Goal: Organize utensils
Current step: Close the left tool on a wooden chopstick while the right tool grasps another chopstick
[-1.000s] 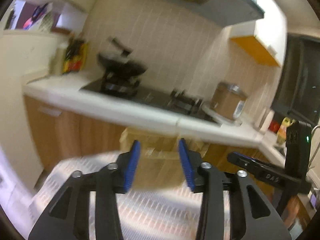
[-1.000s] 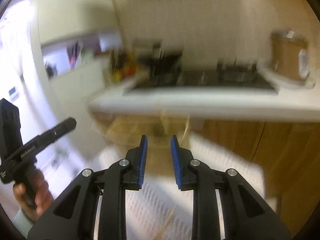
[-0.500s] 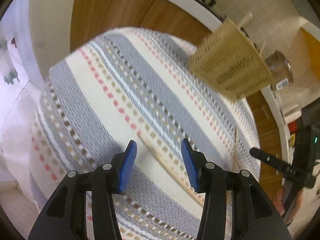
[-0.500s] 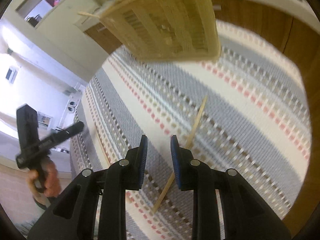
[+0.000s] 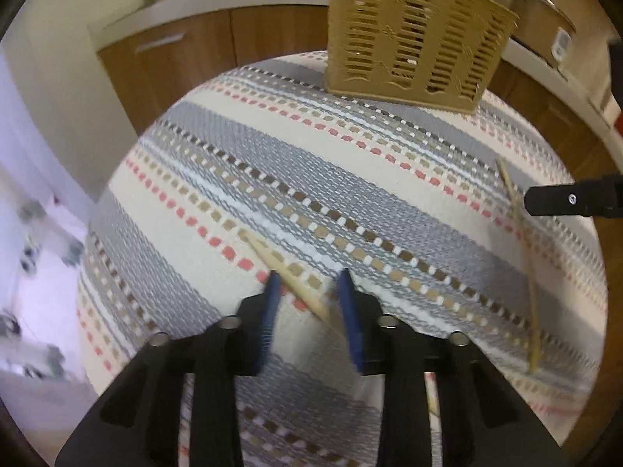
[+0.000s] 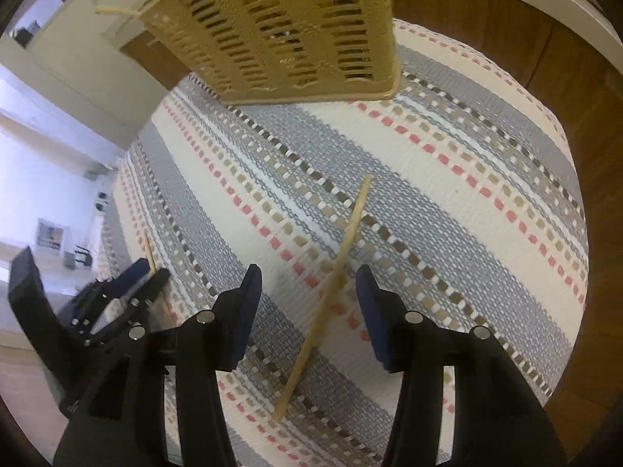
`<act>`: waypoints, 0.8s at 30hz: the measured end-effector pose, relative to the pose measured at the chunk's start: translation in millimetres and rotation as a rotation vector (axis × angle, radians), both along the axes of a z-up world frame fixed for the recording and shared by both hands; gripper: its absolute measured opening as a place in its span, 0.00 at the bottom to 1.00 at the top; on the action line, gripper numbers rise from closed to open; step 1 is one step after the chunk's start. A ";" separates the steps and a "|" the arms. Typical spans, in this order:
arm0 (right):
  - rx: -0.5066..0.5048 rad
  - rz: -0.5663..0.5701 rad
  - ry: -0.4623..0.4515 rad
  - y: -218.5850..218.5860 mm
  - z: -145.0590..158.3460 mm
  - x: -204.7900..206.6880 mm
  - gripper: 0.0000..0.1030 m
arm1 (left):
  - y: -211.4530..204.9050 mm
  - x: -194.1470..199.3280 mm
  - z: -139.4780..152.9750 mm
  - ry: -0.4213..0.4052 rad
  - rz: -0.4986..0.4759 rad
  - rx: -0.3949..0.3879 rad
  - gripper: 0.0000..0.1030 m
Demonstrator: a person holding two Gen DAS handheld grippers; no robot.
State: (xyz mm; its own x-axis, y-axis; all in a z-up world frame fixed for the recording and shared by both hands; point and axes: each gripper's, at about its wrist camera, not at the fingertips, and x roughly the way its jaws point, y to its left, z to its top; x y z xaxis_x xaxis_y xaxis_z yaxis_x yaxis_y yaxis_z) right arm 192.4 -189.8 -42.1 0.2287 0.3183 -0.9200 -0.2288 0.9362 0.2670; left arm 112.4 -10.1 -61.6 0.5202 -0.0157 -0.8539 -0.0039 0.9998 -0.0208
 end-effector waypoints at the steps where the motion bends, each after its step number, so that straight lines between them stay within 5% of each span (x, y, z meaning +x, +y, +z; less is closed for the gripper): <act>1: -0.024 0.003 0.004 5.2 -4.8 1.1 0.45 | 2.7 3.4 0.6 0.002 -0.015 0.002 0.17; 6: -0.172 0.038 -0.038 28.1 -20.3 -1.6 0.32 | 14.1 4.0 3.1 0.004 -0.121 -0.017 0.10; 11: -0.269 0.080 -0.080 45.8 -23.4 -7.2 0.08 | 19.1 8.3 4.3 0.038 -0.290 -0.078 0.03; 18: -0.227 0.068 -0.031 35.5 -28.0 -7.3 0.06 | 22.7 13.8 10.9 0.090 -0.368 -0.046 0.04; 21: -0.199 0.084 0.014 28.0 -32.0 -8.8 0.08 | 26.1 17.7 12.8 0.126 -0.363 -0.065 0.22; 24: -0.187 0.099 0.037 25.4 -31.6 -4.1 0.11 | 23.9 21.0 10.9 0.175 -0.372 -0.055 0.24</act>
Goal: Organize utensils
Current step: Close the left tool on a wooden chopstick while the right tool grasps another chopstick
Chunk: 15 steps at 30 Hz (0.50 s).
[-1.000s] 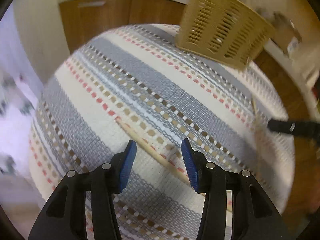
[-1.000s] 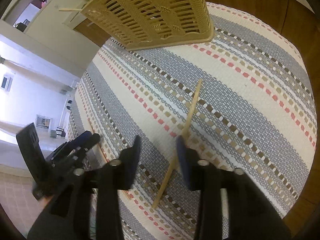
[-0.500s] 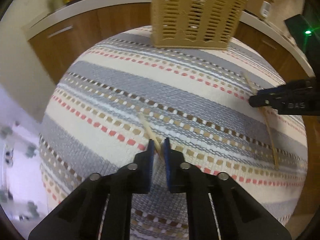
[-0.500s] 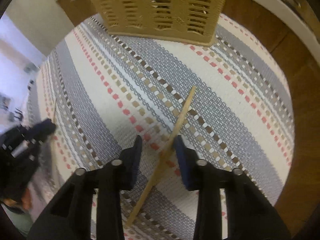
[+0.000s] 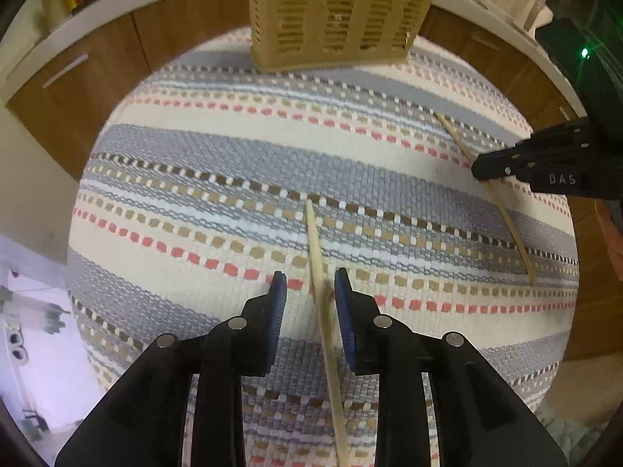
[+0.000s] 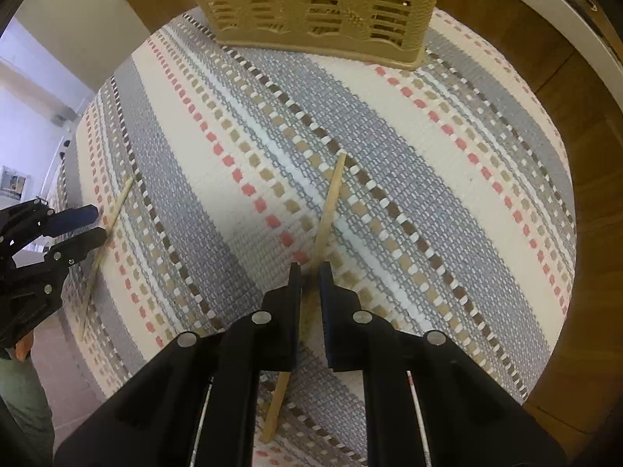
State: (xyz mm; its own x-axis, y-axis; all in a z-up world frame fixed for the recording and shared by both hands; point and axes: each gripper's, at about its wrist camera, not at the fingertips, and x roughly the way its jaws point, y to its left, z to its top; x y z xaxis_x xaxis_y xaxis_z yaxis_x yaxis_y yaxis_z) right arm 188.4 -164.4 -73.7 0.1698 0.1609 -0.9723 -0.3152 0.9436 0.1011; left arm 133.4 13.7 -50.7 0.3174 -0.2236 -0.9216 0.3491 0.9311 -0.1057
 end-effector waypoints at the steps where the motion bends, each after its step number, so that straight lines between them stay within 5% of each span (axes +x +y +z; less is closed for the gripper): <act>1: 0.006 0.004 0.007 0.3 0.1 1.1 0.14 | -1.6 2.4 -1.0 0.019 -0.001 0.006 0.24; 6: -0.049 0.041 -0.011 17.2 1.6 0.1 0.14 | -17.3 16.8 -4.1 0.085 -0.013 0.098 0.23; 10: -0.078 0.052 -0.054 23.6 1.7 -7.4 0.11 | -30.4 19.9 -4.7 0.089 -0.024 0.182 0.11; 11: -0.080 0.054 -0.068 24.6 1.9 -9.2 0.10 | -32.2 20.1 -4.5 0.085 -0.018 0.194 0.04; 15: -0.055 0.053 -0.082 21.7 2.4 -19.0 0.04 | -42.3 12.8 -5.6 -0.003 0.045 0.246 0.03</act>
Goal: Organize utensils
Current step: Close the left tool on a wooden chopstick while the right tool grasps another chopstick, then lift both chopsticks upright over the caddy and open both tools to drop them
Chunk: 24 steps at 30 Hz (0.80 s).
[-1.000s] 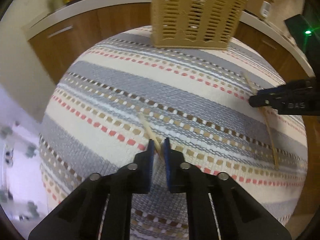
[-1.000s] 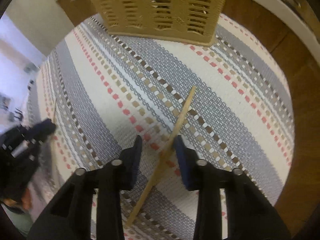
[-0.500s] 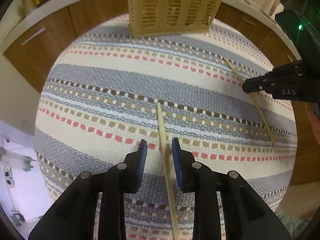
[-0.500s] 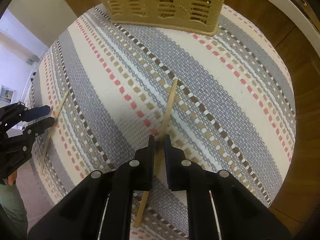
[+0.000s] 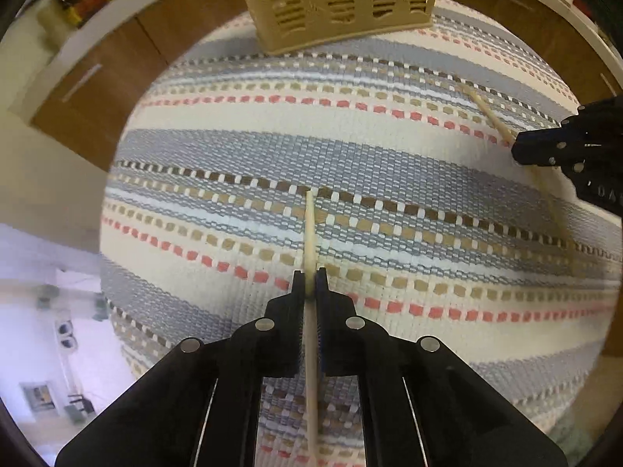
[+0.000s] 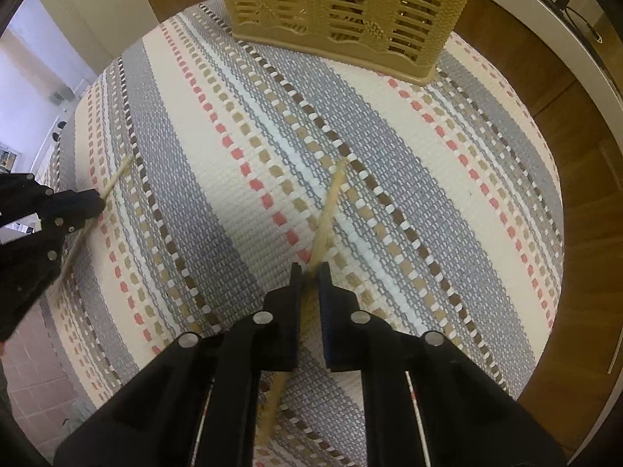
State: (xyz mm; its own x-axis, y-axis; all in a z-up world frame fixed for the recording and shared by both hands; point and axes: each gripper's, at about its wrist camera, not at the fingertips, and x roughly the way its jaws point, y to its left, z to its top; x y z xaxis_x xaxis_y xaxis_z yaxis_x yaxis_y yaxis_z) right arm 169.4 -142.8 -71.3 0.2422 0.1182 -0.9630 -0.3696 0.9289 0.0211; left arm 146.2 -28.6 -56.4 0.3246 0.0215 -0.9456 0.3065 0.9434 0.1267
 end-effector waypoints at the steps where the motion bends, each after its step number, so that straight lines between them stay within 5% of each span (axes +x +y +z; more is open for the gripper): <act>1: 0.013 -0.002 0.003 -1.8 0.3 -0.2 0.04 | 0.8 -2.1 1.4 -0.016 0.005 -0.025 0.03; 7: 0.170 0.009 -0.057 -34.9 23.0 -14.9 0.04 | 8.7 -14.8 30.4 -0.132 0.011 -0.241 0.03; 24: 0.448 0.018 -0.450 -70.1 154.9 -34.5 0.04 | 8.2 -0.3 153.2 -0.615 0.059 -0.497 0.03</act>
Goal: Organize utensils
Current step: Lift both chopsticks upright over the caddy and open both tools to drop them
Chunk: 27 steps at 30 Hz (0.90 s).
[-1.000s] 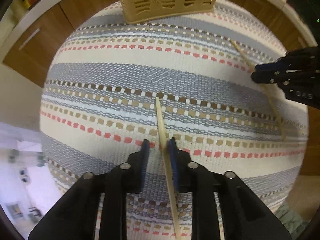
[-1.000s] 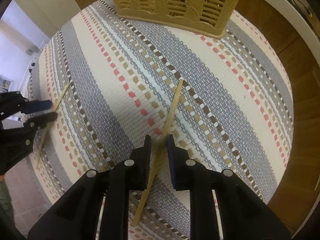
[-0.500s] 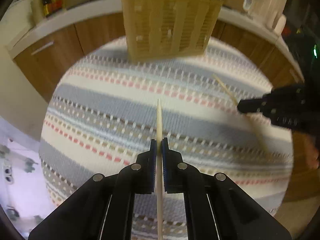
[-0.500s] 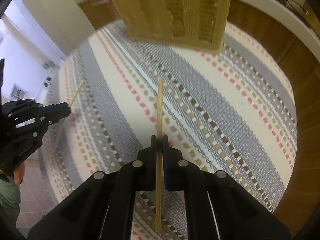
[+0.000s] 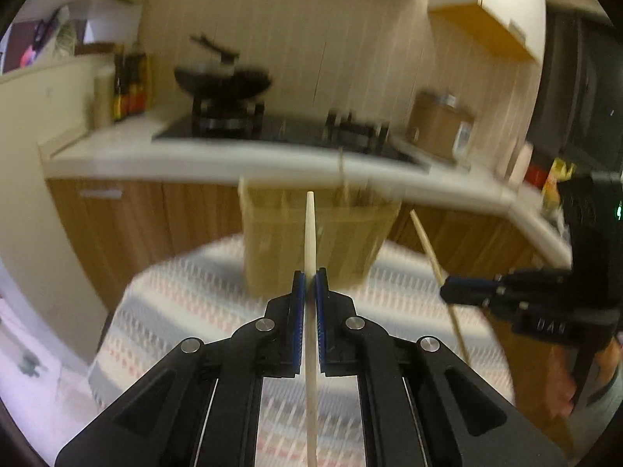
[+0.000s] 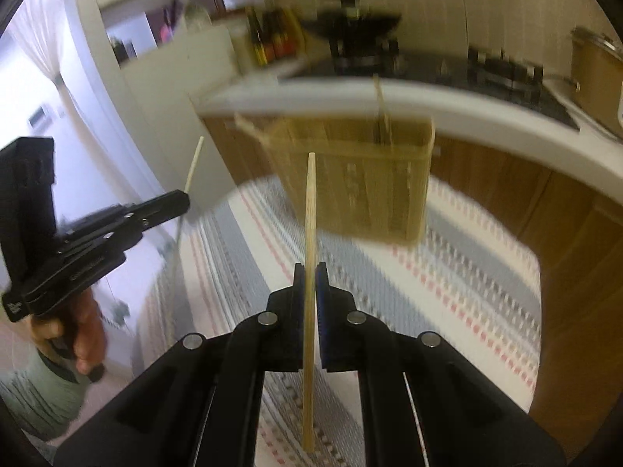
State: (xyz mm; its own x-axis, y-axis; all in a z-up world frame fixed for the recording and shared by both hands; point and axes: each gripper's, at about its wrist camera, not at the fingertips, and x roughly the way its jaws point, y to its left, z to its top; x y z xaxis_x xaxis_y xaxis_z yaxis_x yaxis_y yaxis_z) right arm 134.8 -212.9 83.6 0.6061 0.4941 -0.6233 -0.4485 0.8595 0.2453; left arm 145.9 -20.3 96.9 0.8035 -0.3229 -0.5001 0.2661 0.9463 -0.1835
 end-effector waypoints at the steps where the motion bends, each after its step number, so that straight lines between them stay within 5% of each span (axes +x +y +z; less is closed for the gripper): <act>1: 0.014 -0.011 -0.039 -2.5 10.9 0.8 0.04 | -2.1 2.6 8.9 -0.028 0.004 -0.010 0.03; 15: 0.117 -0.133 -0.291 -23.1 87.7 65.0 0.04 | -41.2 58.9 84.5 -0.309 0.006 -0.089 0.03; 24: -0.066 -0.278 -0.519 -8.4 85.6 99.2 0.04 | -46.0 106.8 72.8 -0.387 0.018 -0.158 0.03; 27: 0.004 -0.281 -0.583 -9.0 77.1 104.9 0.04 | -45.2 115.6 65.3 -0.433 0.051 -0.201 0.03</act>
State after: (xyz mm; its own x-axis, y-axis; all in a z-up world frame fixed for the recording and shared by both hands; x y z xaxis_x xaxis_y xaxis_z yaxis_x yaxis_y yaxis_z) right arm 239.7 -221.9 160.7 0.9511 0.2694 -0.1512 -0.2675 0.9630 0.0332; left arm 261.5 -65.6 162.1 0.9414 -0.3339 -0.0475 0.3129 0.9172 -0.2467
